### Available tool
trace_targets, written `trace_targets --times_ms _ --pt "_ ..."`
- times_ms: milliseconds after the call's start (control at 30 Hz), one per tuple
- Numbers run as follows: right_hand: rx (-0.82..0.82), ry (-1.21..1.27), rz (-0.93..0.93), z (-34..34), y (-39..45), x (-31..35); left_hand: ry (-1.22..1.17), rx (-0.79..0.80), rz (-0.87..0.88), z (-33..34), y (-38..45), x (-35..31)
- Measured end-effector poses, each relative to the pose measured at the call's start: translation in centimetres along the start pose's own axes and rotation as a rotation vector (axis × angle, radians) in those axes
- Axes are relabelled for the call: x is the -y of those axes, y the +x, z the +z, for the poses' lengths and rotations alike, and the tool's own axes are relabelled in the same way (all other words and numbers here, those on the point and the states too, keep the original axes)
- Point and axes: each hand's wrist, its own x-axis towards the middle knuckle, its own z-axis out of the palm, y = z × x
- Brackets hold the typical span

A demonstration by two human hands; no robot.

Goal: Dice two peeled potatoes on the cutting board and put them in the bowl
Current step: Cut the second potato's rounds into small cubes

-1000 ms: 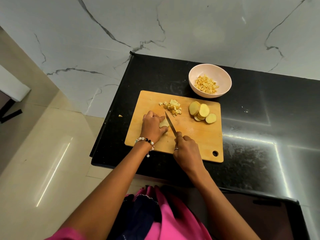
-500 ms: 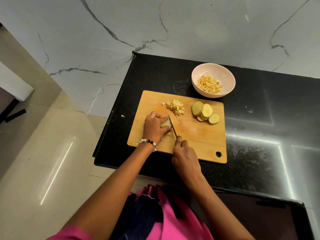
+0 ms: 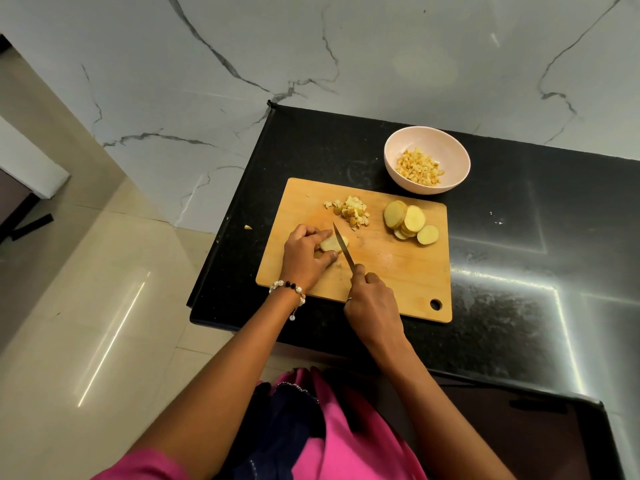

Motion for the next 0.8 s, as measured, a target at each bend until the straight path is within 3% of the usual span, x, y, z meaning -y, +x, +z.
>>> trace_targets --times_ms 267,433,567,800 --pt "-0.056 -0.097 -0.058 0.5 1.7 1.6 -0.012 -0.026 -0.021 0.4 0.5 -0.1" --pt "-0.054 -0.134 -0.055 1.4 -1.8 0.4 -0.036 -0.057 -0.020 0.8 0.3 0.3" --pt "0.025 -0.023 -0.019 0.4 -3.0 -0.2 -0.046 -0.056 -0.023 0.5 0.2 0.2" --pt "-0.017 0.008 -0.011 -0.3 -0.4 0.0 -0.093 -0.100 0.013 0.4 -0.3 0.5"
